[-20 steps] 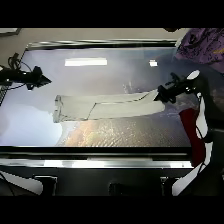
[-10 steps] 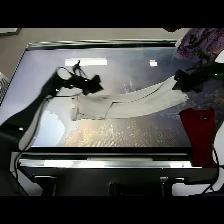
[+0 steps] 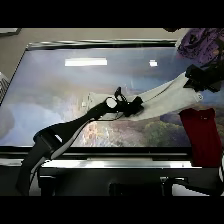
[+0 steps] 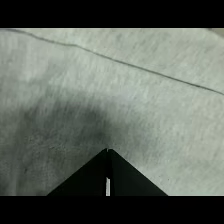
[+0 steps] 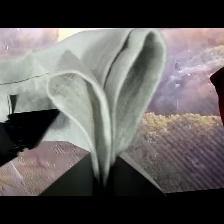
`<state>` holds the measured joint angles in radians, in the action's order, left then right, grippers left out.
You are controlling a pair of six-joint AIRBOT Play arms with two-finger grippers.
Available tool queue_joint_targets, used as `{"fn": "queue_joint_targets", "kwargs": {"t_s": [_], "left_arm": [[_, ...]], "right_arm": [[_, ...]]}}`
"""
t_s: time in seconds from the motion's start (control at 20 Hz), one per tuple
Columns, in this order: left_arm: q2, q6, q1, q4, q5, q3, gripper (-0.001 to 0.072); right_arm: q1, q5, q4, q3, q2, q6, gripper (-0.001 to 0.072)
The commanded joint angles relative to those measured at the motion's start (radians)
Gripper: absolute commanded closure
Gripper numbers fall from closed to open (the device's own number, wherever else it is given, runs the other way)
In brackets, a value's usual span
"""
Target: Fold the clothes and pants, and hang the long-sleeved shirts on hangers.
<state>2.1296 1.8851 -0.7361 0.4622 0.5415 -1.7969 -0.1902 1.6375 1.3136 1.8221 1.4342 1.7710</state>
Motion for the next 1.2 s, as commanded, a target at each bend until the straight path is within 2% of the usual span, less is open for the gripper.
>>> {"fn": "queue_joint_targets", "kwargs": {"t_s": [0.0, 0.35, 0.45, 0.55, 0.7, 0.85, 0.9, 1.0, 1.15], "left_arm": [[0.045, 0.056, -0.066, -0.059, -0.117, -0.007, 0.0686], [0.118, 0.084, -0.072, -0.054, -0.103, -0.116, 0.0687], [0.100, 0.083, -0.040, -0.022, -0.030, -0.129, 0.0688], [0.045, 0.084, 0.021, 0.112, 0.100, -0.129, 0.0688], [-0.107, 0.161, 0.159, 0.482, 0.377, -0.129, 0.0688], [-0.291, 0.154, 0.312, 0.774, 0.625, -0.129, 0.0686], [-0.353, 0.128, 0.367, 0.846, 0.688, -0.129, 0.0685], [-0.458, 0.079, 0.467, 0.938, 0.782, -0.129, 0.0684], [-0.571, -0.003, 0.604, 0.956, 0.869, -0.129, 0.0683]], "right_arm": [[0.001, 0.006, -0.014, 0.001, -0.012, 0.007, 0.0681], [0.003, -0.010, -0.073, 0.001, -0.012, 0.006, 0.0681], [0.002, -0.031, -0.058, 0.001, -0.012, 0.010, 0.0681], [0.002, -0.048, -0.057, 0.001, -0.012, 0.044, 0.0681], [0.003, -0.064, -0.129, 0.001, -0.012, 0.106, 0.0681], [0.077, -0.100, -0.152, 0.001, -0.011, 0.194, 0.0681], [0.128, -0.116, -0.143, 0.000, -0.010, 0.233, 0.0681], [0.253, -0.179, -0.095, 0.000, -0.010, 0.323, 0.0681], [0.447, -0.286, -0.013, 0.000, 0.015, 0.473, 0.0681]]}}
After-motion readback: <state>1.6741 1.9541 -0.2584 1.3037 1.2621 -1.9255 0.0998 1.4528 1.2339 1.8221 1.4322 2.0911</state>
